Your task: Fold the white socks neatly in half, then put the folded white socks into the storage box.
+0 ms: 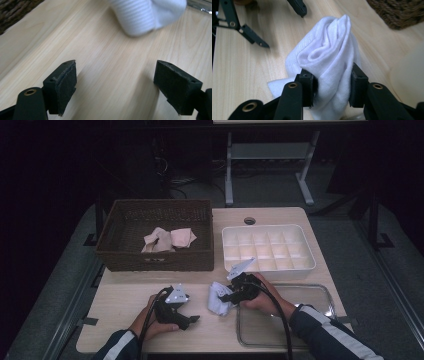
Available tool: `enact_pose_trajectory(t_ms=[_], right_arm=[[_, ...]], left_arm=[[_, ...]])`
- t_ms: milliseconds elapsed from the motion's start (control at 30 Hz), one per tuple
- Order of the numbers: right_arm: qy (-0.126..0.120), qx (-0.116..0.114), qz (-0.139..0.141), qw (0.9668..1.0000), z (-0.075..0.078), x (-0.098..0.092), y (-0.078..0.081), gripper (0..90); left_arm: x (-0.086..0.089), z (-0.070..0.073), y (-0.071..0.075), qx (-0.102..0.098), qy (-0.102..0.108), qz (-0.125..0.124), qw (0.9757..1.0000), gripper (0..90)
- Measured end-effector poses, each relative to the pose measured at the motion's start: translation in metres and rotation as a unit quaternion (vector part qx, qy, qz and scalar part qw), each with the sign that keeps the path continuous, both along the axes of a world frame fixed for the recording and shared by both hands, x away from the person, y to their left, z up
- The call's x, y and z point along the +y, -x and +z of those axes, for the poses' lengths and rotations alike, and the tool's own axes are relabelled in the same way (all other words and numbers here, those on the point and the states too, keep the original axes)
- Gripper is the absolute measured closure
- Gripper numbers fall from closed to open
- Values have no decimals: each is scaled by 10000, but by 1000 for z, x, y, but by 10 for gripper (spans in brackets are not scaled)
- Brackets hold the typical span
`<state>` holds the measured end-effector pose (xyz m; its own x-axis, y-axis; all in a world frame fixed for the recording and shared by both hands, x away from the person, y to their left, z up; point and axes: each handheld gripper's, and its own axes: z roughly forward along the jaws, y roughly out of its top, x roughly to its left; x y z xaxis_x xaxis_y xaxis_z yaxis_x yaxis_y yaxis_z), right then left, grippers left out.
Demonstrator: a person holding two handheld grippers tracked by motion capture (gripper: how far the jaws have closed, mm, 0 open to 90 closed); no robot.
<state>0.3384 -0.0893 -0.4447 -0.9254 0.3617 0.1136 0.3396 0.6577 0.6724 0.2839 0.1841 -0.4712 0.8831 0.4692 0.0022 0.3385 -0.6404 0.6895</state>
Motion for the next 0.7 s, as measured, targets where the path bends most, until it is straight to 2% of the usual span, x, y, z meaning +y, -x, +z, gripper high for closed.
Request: enact_pose_trajectory(t_ms=[33,67,167,267,400,433,500,533,700], right_arm=[[1,-27,-12,10000,1,-1,0,626],[-2,70,-81,9999,3,-1,2,626],[10,-82,5,10000,3,-3,0,625],[-14,-100,-24,9999,6,-4,0,625],[-31,-137,-64,9999,9,-7,-1,625],[-46,-60,-132,9999,11,-6,1,625],[-70,-195,-76,9998,13,-9,-2,625],[-107,-93,-191,9997,15,-8,0,624],[-152,-193,-245,9994,22,-13,0,623]], left_arm=[[3,-1,-1,-29,46,-30,10000,157],[6,-2,-2,-54,86,-51,9999,157],[9,-5,-5,-108,259,53,9996,159],[8,-5,-6,-129,251,192,9994,154],[8,-5,-6,-128,251,201,9994,152],[8,-5,-6,-126,256,203,9994,152],[8,-5,-6,-121,268,213,9993,152],[7,-5,-6,-121,264,218,9993,152],[7,-5,-6,-123,260,220,9993,152]])
